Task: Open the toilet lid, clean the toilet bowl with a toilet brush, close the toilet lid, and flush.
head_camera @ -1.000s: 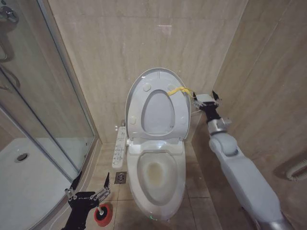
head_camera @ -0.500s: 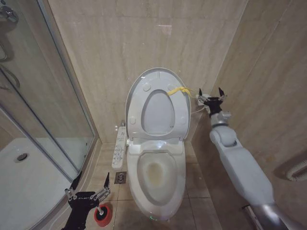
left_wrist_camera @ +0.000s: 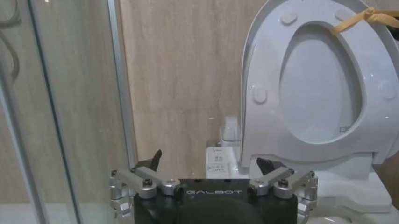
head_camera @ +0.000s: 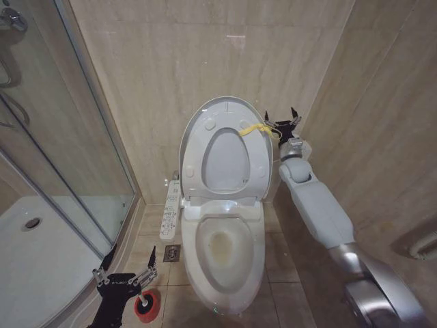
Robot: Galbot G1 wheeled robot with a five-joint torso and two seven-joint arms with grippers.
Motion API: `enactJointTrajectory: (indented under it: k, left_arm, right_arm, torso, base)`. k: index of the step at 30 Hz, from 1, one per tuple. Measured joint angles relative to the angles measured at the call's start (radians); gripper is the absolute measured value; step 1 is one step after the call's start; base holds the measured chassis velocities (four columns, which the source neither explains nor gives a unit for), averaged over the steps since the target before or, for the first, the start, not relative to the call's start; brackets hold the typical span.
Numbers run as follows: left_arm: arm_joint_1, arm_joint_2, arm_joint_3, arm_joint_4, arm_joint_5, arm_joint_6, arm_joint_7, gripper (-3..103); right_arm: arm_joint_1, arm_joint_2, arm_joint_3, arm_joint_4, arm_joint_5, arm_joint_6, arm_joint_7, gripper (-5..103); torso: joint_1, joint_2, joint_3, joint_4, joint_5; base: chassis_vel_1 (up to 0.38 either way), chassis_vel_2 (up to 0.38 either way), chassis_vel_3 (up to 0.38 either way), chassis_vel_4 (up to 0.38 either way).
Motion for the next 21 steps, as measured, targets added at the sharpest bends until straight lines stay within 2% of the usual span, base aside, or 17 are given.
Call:
enactJointTrajectory:
  k: [3,7,11,14,16,17,20,21]
  left_arm:
    - [0.000,0.000,0.000,0.000,0.000,0.000,0.000,100]
    - [0.000,0.000,0.000,0.000,0.000,0.000,0.000,100]
    - [0.000,0.000,0.000,0.000,0.000,0.000,0.000,100]
    - [0.000,0.000,0.000,0.000,0.000,0.000,0.000,100]
    - [0.000,0.000,0.000,0.000,0.000,0.000,0.000,100]
    - [0.000,0.000,0.000,0.000,0.000,0.000,0.000,100]
    - [0.000,0.000,0.000,0.000,0.000,0.000,0.000,100]
    - [0.000,0.000,0.000,0.000,0.000,0.000,0.000,100]
  right_arm:
    - [-0.086,-0.036,0.008,0.093,0.057,-0.011,-0.025,100]
    - [-0.211,-0.079,0.037,0.233,0.108,-0.028,-0.048,100]
    - [-0.290,-0.104,0.073,0.329,0.127,-0.039,-0.044,100]
    - [-0.450,-0.128,0.137,0.469,0.143,-0.050,-0.018,100]
    - [-0.600,-0.110,0.183,0.580,0.129,-0.057,0.012,100]
    - [-0.600,-0.110,0.183,0.580,0.129,-0.057,0.012,100]
    - [-0.774,-0.060,0.223,0.675,0.075,-0.058,0.053,100]
    - [-0.774,-0.060,0.223,0.675,0.075,-0.058,0.053,100]
  torso:
    - [0.000,0.000,0.000,-0.0009,0.0008]
    - [0.000,0.000,0.000,0.0005,0.0007]
    - [0.000,0.000,0.000,0.0007,0.0002]
    - [0.000,0.000,0.000,0.0004,0.0001]
    - [0.000,0.000,0.000,-0.0006,0.0006]
    - [0.000,0.000,0.000,-0.0006,0.0006]
    - [0.000,0.000,0.000,-0.0002,0.0003]
    - [0.000,0.000,0.000,-0.0002,0.0003]
  base:
    - [0.000,0.000,0.000,0.000]
    - [0.000,0.000,0.000,0.000]
    - [0.000,0.000,0.000,0.000]
    - [0.000,0.000,0.000,0.000]
    - [0.000,0.000,0.000,0.000]
    - [0.000,0.000,0.000,0.000]
    - [0.000,0.000,0.000,0.000]
    - [0.000,0.000,0.000,0.000]
